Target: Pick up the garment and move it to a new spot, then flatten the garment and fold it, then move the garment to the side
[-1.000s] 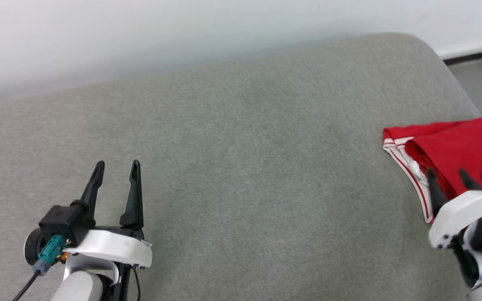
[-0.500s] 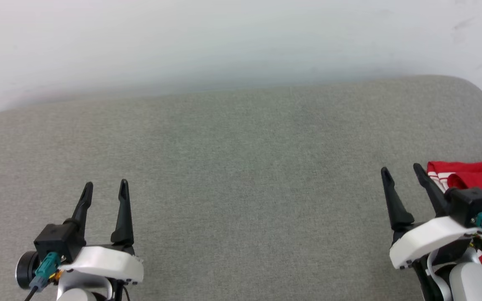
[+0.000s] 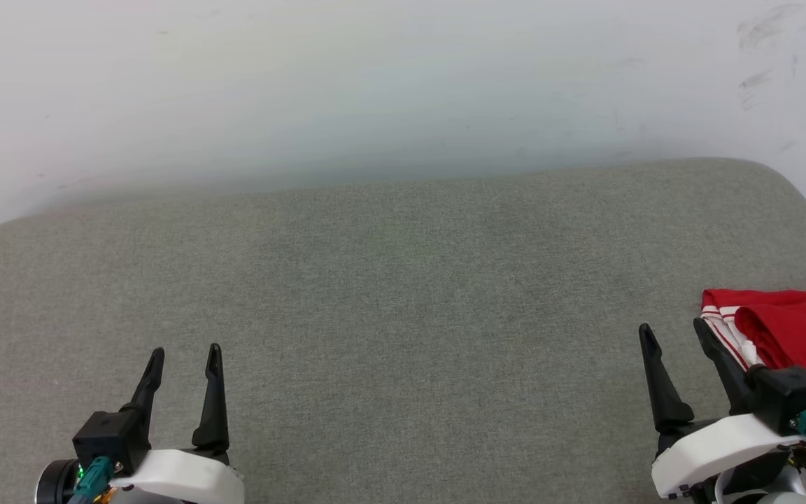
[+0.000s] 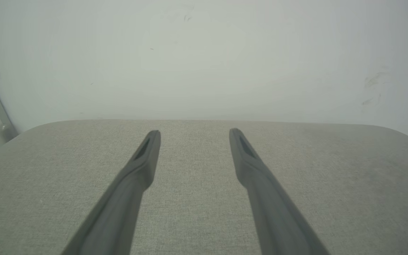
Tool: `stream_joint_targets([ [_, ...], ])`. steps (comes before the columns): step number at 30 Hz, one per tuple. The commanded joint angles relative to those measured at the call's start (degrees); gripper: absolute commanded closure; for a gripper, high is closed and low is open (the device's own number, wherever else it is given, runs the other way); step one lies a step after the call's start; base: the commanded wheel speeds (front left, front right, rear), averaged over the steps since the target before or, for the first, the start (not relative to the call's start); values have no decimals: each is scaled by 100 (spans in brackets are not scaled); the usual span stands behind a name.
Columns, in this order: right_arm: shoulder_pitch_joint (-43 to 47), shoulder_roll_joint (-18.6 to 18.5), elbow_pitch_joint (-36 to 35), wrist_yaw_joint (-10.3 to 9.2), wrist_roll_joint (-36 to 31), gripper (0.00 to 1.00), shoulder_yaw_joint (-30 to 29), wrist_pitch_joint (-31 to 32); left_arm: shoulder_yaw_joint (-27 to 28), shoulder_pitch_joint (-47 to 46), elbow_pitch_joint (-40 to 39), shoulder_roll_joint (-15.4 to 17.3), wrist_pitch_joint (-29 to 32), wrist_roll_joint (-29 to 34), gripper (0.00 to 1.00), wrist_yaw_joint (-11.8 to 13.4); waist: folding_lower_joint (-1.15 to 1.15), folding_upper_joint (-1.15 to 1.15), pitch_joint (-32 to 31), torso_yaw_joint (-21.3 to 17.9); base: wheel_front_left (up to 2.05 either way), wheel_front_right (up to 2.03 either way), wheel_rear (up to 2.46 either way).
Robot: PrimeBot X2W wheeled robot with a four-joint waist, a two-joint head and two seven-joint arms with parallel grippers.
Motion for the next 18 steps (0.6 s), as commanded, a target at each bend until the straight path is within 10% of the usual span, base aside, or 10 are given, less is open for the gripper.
stream_joint_targets([
  [1,73,26,-36,-4,-45,0,-7,7,32,73,23,-19,-36,34,0,-20,1,0,-2,-2,0,0,0],
  [18,-117,-25,70,-4,-36,0,57,-1,118,-18,157,-141,-32,248,0,-150,1,0,0,-42,0,0,0],
])
